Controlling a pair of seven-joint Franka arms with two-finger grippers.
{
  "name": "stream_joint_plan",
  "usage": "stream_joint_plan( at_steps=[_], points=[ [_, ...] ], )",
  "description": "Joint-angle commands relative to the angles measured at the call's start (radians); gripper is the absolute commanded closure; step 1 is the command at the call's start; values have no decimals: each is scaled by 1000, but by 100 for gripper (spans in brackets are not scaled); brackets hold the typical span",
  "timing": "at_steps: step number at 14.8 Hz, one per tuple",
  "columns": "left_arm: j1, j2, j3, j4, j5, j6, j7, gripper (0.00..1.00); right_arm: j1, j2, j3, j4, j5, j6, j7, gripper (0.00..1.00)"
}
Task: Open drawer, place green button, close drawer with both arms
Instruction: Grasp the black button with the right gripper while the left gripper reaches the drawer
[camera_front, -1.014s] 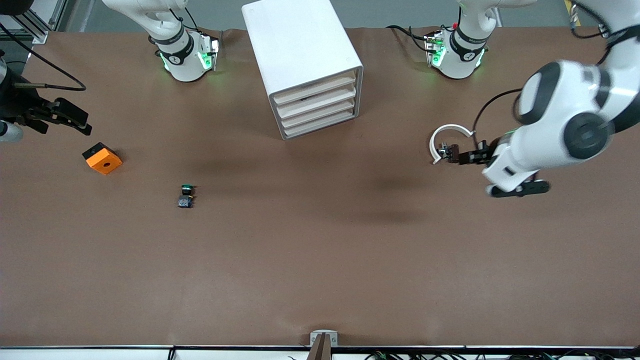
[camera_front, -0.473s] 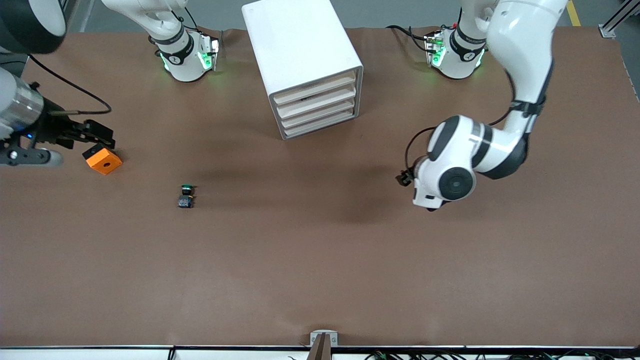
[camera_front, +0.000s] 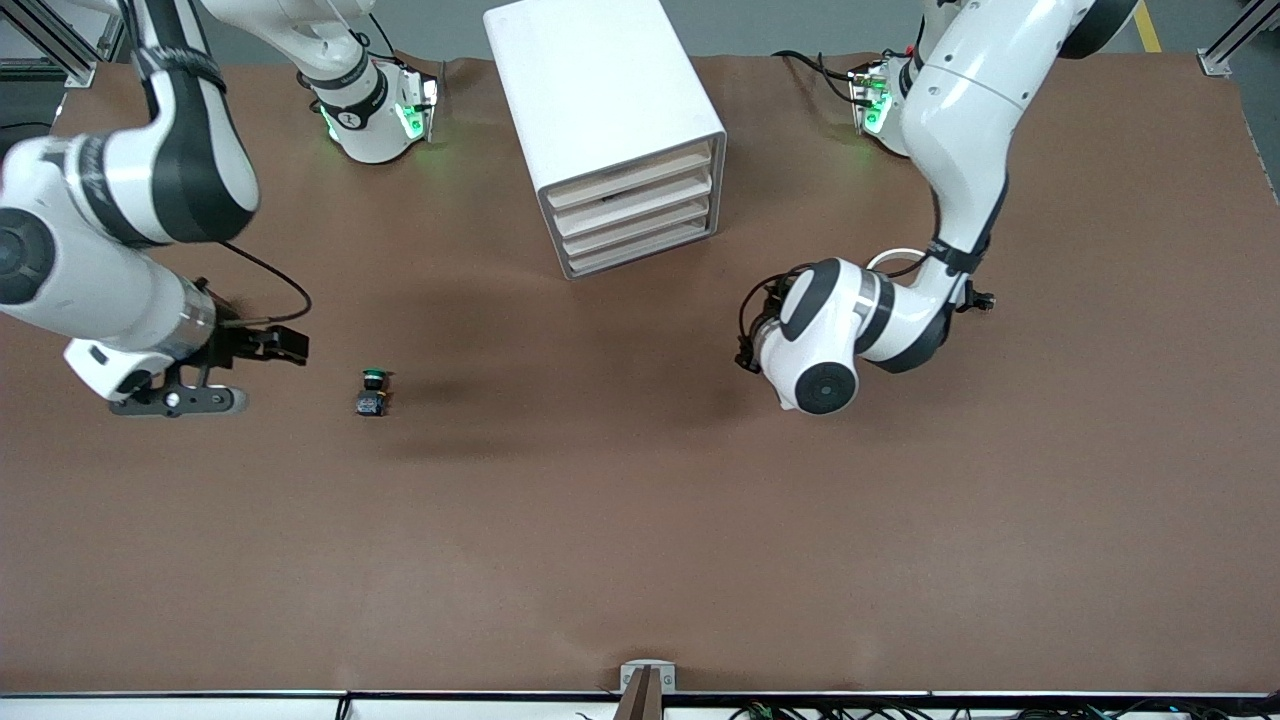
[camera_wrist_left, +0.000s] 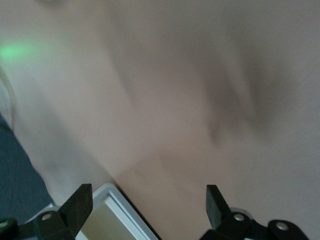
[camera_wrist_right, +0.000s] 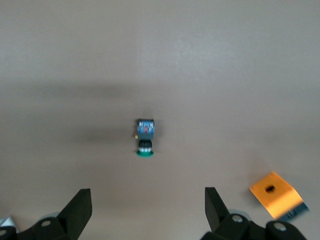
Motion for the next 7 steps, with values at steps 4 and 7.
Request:
stream_joint_plan(
  at_steps=[4, 7],
  points=[
    [-44, 53, 5, 39, -122, -57, -171, 0, 0, 5, 2, -309, -15, 404, 78, 0],
    [-66, 81, 5, 39, -285, -74, -203, 0, 2, 86, 2, -321, -15, 465, 78, 0]
  ],
)
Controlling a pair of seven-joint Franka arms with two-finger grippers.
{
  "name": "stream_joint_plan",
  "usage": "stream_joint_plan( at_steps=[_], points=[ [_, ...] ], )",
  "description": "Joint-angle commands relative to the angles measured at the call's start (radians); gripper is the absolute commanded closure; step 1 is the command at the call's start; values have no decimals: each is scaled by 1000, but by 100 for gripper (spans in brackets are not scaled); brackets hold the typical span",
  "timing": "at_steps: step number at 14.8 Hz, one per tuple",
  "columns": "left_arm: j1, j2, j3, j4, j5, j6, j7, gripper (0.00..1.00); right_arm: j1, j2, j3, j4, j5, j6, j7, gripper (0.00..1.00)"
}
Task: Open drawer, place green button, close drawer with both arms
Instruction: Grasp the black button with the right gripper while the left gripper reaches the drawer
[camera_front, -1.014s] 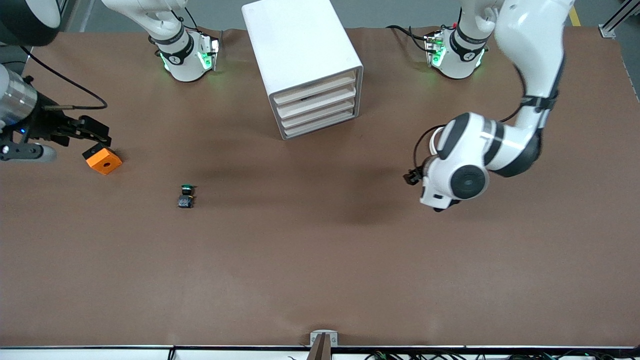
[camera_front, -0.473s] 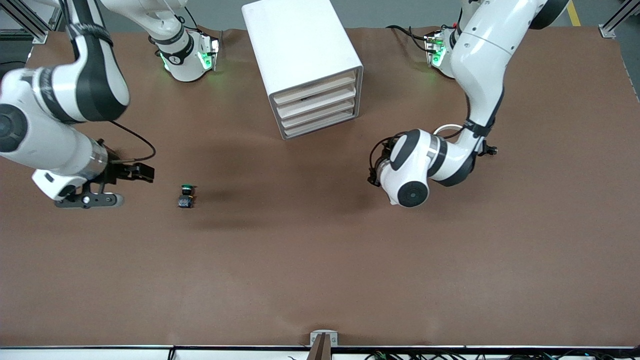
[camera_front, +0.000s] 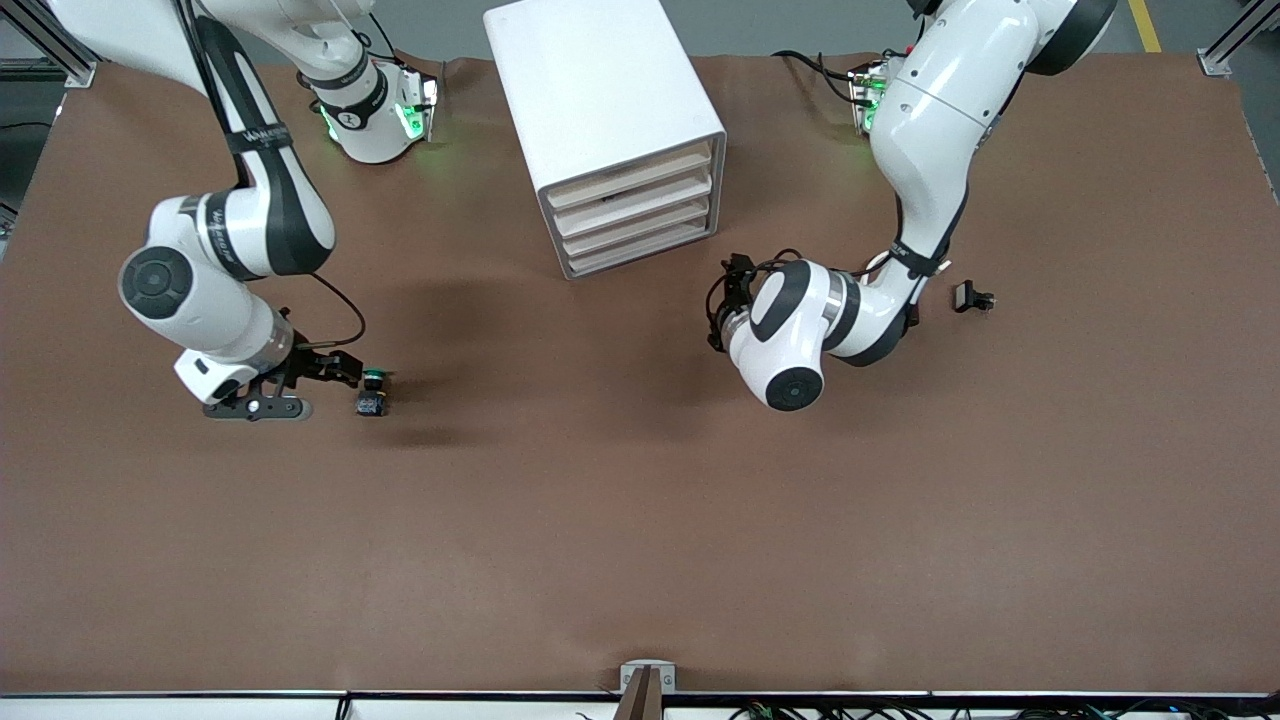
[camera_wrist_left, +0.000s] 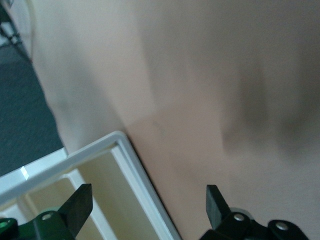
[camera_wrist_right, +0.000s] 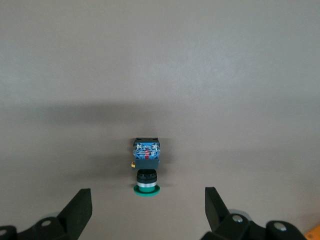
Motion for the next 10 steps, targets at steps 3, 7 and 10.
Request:
stream_joint_plan(
  at_steps=[3, 7, 10],
  points=[
    [-21, 52, 7, 23, -282, -21, -42, 0, 4, 98, 2, -1, -15, 51, 26, 0],
    [-60, 70, 7, 26, -307, -19, -179, 0, 4, 166, 2, 13, -15, 143, 29, 0],
    [-84, 76, 7, 24, -344, -22, -268, 0, 2, 221, 2, 44, -17, 169, 29, 0]
  ],
)
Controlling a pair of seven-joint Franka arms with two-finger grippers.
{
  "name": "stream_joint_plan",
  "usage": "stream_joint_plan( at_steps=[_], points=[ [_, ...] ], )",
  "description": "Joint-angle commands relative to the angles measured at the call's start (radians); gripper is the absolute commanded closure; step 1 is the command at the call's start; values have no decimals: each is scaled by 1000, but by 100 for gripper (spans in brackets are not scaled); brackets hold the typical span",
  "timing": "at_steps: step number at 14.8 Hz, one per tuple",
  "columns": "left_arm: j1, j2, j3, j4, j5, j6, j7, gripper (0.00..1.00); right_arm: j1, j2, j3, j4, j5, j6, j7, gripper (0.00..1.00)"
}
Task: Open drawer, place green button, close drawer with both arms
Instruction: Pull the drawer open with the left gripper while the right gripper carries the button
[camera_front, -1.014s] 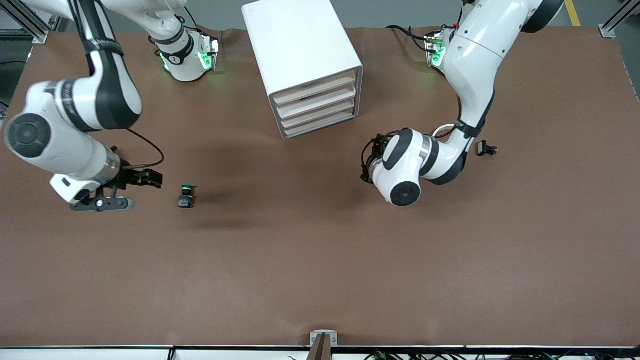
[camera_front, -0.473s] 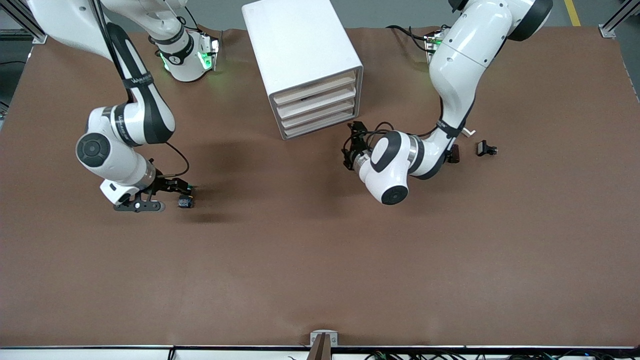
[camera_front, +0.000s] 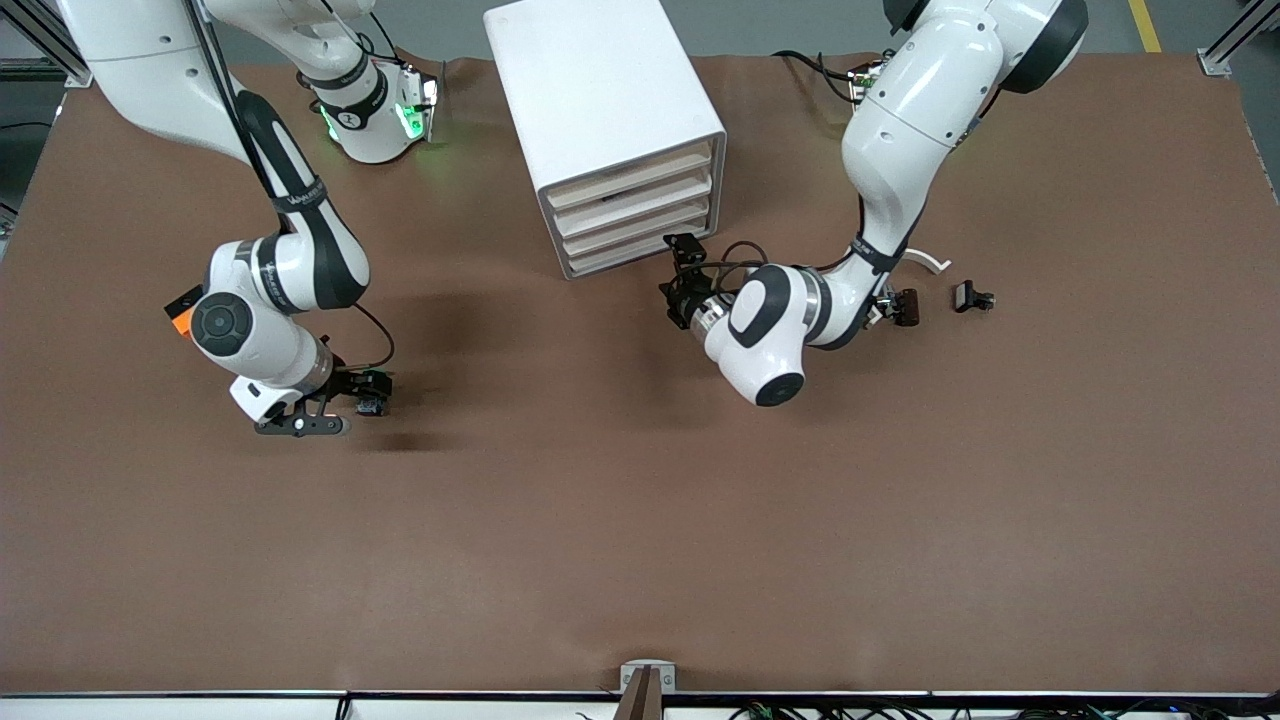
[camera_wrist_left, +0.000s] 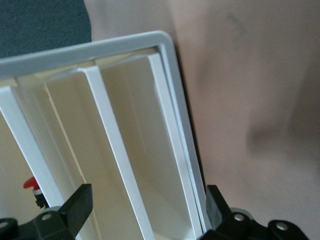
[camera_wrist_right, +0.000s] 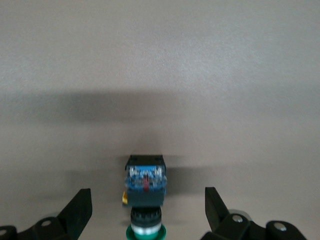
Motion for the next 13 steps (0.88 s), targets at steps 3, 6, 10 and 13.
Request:
stream_joint_plan(
  at_steps=[3, 6, 10, 13],
  points=[
    [-59, 21, 7, 22, -40, -18, -151, 15, 1, 67, 2, 48, -23, 8, 23, 0],
    [-84, 40, 5, 22, -45, -18, -196, 20, 1, 82, 2, 48, -24, 7, 23, 0],
    [-99, 55, 5, 20, -74, -26, -231, 44, -1, 94, 2, 50, -24, 7, 14, 35],
    [-104, 55, 7, 22, -81, -26, -256, 63, -2, 96, 2, 50, -24, 7, 12, 71]
  ],
)
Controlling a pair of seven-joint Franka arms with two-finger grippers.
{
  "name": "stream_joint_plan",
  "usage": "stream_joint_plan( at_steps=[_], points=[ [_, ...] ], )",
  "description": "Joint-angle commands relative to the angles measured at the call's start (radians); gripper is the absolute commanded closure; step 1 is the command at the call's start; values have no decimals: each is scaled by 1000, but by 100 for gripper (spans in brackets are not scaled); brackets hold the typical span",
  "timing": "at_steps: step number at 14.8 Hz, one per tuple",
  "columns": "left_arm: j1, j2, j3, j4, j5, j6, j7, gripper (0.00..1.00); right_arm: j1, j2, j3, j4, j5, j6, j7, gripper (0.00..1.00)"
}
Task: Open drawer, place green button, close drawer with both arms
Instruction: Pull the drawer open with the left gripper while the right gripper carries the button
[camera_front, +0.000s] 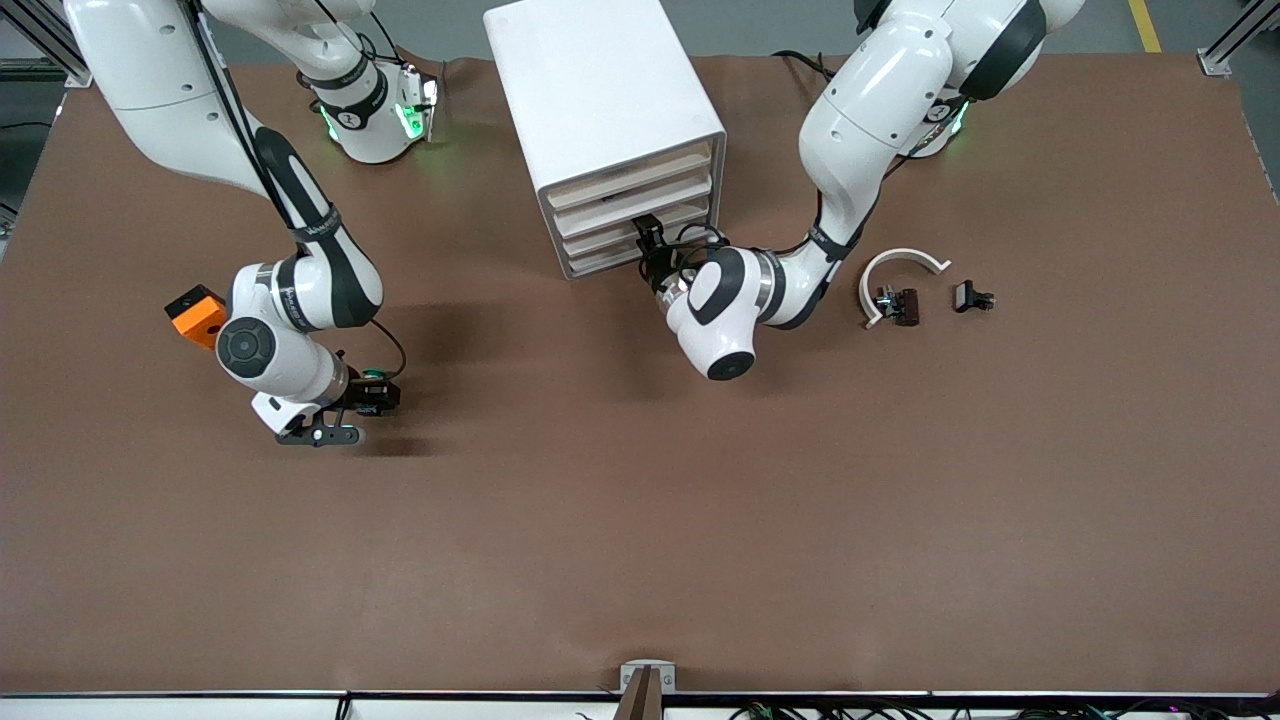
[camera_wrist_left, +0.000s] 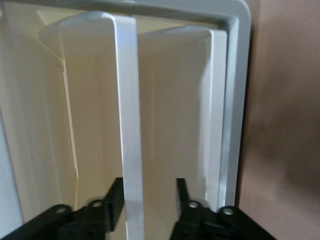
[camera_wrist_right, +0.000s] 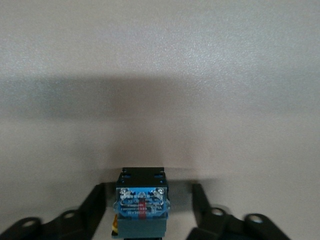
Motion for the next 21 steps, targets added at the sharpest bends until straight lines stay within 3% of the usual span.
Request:
stream_joint_plan(
  at_steps=[1, 3, 8, 13, 18, 19, 21],
  points=[
    [-11, 6, 7, 21, -20, -18, -29, 71, -2, 12, 2, 21, -21, -5, 14, 76],
    [-6, 8, 7, 22, -21, -18, -28, 91, -6, 12, 2, 41, -21, -17, 25, 80],
    [3, 8, 27, 50, -2, -18, -28, 91, -10, -14, 1, 83, -21, -72, 22, 79],
    [8, 31, 114, 133, -5, -32, -26, 91, 10, -76, 4, 305, -15, -535, 46, 79],
    [45, 66, 147, 213, -5, -30, -20, 87, 120, -108, 4, 518, -18, -860, 267, 78],
    [46, 69, 156, 219, -5, -29, -20, 84, 151, -108, 4, 555, -16, -917, 328, 78],
    [46, 68, 173, 226, -8, -23, 4, 65, 217, -108, 4, 603, -10, -986, 460, 78]
  ],
)
